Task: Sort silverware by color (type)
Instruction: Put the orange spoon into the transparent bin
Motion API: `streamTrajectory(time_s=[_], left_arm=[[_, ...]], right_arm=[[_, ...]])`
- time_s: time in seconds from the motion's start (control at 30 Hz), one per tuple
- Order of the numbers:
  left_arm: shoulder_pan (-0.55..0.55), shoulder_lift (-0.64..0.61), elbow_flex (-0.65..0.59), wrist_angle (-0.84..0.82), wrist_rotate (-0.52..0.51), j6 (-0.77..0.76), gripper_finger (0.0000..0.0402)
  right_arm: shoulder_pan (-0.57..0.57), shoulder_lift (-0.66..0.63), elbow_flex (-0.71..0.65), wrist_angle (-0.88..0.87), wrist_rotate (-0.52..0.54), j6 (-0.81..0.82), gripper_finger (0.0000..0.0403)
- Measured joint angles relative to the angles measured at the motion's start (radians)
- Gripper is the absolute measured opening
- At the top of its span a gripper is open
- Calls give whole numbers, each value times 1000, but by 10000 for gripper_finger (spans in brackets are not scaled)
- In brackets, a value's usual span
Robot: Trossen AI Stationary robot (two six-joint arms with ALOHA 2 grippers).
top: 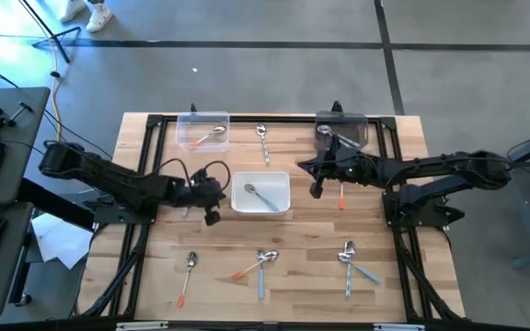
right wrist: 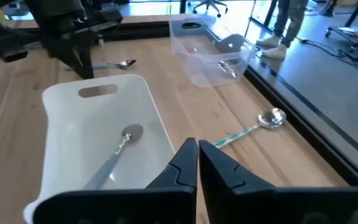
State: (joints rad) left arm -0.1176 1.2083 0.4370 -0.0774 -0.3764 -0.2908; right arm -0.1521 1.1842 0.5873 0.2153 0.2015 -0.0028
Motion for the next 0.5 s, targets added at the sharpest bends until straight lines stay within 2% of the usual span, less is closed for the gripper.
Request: streamTrajectory(time_s=[0.23,0.5], left_arm=[[82,0,-12,107,86,86,0],[178,0,-11,146,176,141,0]], right_arm=[[-7,-8,0,28,-1,-16,0],[-53,-7,0,15,-2,-26,0]])
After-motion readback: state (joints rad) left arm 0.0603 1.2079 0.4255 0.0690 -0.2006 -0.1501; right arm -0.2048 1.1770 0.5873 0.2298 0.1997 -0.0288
